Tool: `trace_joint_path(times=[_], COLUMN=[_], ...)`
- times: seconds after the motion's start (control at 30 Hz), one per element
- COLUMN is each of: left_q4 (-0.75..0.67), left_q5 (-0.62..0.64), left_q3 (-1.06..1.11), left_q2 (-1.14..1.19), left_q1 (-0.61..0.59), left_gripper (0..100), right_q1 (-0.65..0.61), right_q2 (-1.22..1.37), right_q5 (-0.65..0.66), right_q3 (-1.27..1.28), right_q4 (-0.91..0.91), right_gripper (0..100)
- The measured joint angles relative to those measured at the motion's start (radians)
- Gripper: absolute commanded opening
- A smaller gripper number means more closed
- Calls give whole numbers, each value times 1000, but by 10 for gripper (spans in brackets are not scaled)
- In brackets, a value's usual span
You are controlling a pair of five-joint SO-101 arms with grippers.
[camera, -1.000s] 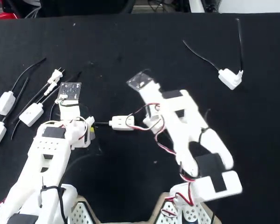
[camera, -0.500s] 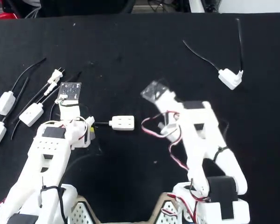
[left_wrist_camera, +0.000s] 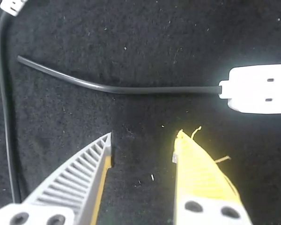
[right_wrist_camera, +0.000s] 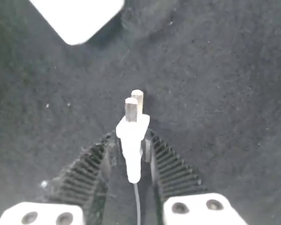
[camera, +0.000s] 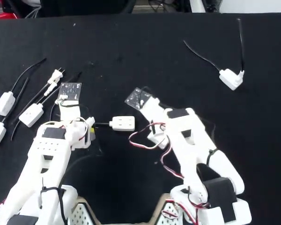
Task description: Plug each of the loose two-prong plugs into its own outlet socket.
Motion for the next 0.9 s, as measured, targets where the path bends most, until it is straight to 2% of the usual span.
trace_joint_path(times=[0.3, 0.4, 0.6, 0.73, 0.9], left_q4=[0, 0, 0, 0, 0], left_q5=[0, 0, 0, 0, 2], left_q3=[0, 0, 5, 17, 18], left_q2=[0, 0, 0, 0, -3], left_q1=[0, 0, 0, 0, 0], left_gripper=[216, 216, 216, 216, 216], right_q1=[0, 0, 29, 44, -117], right_q2=[3, 32, 40, -87, -315], right_q5=[-11, -11, -14, -14, -94], right_q3=[26, 26, 26, 18, 18], right_q4=[-28, -40, -72, 51, 166], right_gripper=[84, 5, 10, 10, 10])
